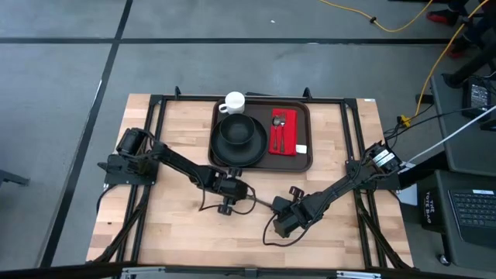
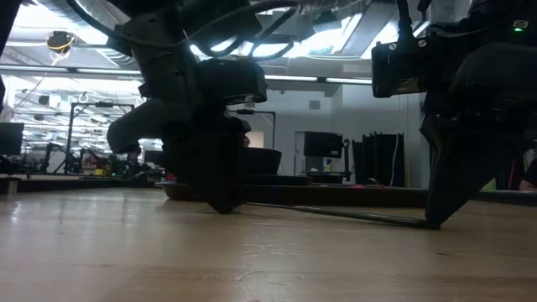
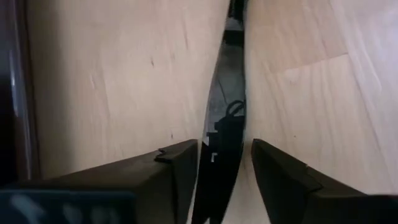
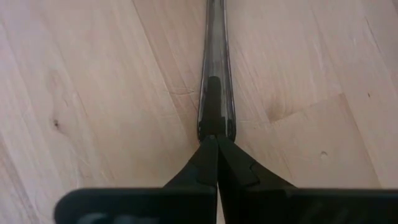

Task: Set up tray
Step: Put the black table knife on the red table napkin to the right of the black fork

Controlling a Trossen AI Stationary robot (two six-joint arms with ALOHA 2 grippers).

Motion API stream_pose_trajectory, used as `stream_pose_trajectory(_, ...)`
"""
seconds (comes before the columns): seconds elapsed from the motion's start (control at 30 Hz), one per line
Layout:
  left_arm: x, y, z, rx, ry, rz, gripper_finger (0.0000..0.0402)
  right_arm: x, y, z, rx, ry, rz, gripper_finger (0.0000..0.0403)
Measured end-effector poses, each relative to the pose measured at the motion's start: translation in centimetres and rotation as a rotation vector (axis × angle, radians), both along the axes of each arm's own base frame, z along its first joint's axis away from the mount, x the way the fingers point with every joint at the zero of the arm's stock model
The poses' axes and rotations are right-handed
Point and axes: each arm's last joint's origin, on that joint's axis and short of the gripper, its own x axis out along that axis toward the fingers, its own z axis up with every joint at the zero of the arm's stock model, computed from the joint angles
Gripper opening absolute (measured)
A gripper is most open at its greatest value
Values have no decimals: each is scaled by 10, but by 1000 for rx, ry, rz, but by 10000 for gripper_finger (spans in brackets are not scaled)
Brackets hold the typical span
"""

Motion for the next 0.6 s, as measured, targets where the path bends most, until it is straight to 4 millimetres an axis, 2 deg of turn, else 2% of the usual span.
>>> stream_pose_trajectory(0.27,-1,-2,0,7,0,-17,73,0,0,0,-1,0,1,0)
stream_pose_trajectory(0.6,-1,-2,1,-14,2,-29,72,0,0,0,-1,0,1,0)
